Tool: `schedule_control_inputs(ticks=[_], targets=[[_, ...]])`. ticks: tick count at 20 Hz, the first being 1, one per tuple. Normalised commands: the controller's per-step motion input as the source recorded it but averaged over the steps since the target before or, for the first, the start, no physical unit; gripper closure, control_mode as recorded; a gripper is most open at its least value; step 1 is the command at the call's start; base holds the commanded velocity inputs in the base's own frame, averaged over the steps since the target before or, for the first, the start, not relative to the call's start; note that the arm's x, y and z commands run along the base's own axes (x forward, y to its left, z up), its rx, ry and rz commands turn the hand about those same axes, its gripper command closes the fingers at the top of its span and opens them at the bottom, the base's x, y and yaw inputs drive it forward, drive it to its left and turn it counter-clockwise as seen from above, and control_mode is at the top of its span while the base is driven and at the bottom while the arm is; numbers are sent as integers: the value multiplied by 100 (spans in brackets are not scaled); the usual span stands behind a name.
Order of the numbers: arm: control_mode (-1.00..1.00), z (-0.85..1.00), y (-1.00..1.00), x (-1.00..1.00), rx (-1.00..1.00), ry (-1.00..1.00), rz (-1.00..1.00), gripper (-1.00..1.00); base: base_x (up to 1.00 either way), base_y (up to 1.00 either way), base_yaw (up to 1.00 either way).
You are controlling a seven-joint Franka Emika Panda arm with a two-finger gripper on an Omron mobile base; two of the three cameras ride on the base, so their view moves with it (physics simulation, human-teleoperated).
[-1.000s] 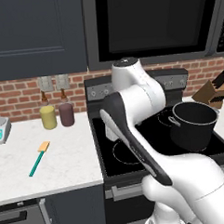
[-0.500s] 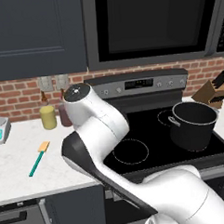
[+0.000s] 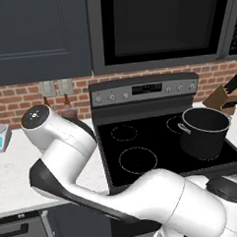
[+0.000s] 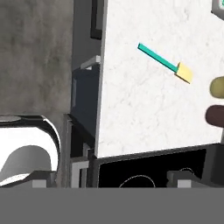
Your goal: Put the cucumber and tomato in the pot. Retrieve the spatula and lightly stir the vegetables in the pot.
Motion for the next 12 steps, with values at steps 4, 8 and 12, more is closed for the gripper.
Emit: schedule_control_inputs(ticks=[4,8,12], targets=[[-100,-57,38,46,-12,0,35,-100,0,0,0],[-100,-77,18,42,-14,0,29,-100,0,0,0],[-100,-83,26,26,-18,0,24,-100,0,0,0]])
